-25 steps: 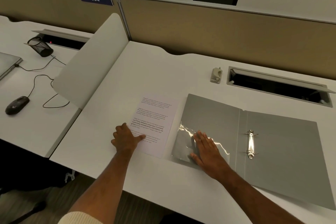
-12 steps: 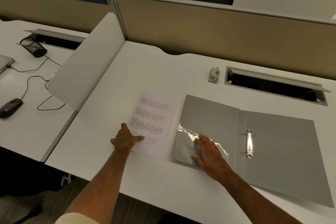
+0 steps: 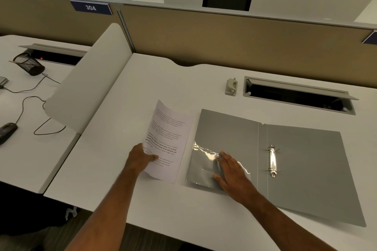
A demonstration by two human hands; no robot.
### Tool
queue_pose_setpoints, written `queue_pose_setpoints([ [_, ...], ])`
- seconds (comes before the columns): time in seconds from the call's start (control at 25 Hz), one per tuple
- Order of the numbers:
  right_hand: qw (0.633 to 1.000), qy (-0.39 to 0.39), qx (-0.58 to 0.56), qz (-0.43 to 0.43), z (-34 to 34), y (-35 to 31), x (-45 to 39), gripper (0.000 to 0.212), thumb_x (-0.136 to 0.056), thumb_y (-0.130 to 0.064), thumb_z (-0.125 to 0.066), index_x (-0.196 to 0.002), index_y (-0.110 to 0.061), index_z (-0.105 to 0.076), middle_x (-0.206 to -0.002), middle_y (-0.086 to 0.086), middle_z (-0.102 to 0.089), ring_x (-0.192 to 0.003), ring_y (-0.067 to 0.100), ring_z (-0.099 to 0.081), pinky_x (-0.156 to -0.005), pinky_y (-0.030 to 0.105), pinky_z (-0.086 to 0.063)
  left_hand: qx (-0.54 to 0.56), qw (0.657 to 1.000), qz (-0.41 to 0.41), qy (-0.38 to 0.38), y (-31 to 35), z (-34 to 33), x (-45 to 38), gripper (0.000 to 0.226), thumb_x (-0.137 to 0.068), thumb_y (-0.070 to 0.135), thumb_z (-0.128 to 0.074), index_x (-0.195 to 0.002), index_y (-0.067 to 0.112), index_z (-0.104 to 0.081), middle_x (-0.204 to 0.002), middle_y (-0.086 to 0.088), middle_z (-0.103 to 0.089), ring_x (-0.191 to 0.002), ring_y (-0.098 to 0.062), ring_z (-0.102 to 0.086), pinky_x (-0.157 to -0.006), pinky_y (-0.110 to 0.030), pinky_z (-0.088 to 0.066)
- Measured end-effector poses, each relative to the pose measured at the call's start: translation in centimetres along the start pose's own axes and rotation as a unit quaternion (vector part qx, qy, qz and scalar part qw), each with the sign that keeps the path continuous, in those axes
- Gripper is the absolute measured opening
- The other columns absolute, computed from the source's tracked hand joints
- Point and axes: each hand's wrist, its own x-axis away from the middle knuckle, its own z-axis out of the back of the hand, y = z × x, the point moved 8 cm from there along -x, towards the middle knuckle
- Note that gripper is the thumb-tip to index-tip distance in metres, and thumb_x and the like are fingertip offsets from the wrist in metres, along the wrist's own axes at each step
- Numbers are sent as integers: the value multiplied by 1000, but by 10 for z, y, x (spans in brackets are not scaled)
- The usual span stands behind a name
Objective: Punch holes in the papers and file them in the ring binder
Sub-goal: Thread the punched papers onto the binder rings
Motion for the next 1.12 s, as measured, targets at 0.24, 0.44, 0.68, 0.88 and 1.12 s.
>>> queue_pose_setpoints([
  [0.24, 997, 40, -68, 11, 19, -7, 0, 60, -101, -50, -45, -153, -22, -34, -166, -2, -21, -153, 16, -16, -123, 31, -16, 63, 995, -83, -5, 73, 9, 32, 39, -79, 13, -87, -112, 18, -67, -103, 0, -73, -95, -22, -72, -70, -27, -59],
  [0.44, 979, 68, -193, -2, 44, -14, 0, 52, -101, -43, -55, -147, -24, -42, -153, -16, -34, -144, 6, -27, -119, 27, -25, 69, 986, -153, -11, 140, 4, 68, 53, -79, 25, -87, -125, 17, -62, -113, -3, -70, -96, -23, -71, -75, -34, -63],
  [0.68, 886, 70, -449, -96, 77, -10, 3, 45, -99, -47, -54, -140, -29, -48, -142, -13, -50, -134, 3, -45, -105, 23, -39, 82, 971, -214, -65, 202, -32, 121, 55, -82, 32, -84, -129, 24, -58, -116, 3, -68, -99, -17, -69, -76, -28, -62],
  [0.88, 776, 80, -611, -135, 92, 19, 9, 50, -95, -60, -51, -129, -24, -61, -128, -2, -67, -123, 15, -62, -106, 42, -50, 150, 954, -207, -158, 232, -81, 159, 59, -79, 28, -87, -132, 27, -60, -122, 7, -71, -105, -16, -72, -87, -38, -63],
  [1.12, 613, 104, -769, -148, 113, 53, 34, 55, -98, -48, -56, -133, -5, -61, -127, 24, -67, -117, 43, -65, -97, 57, -53, 183, 928, -192, -260, 243, -147, 186, 51, -78, 21, -88, -124, 26, -66, -116, 5, -77, -103, -17, -75, -86, -39, -63],
])
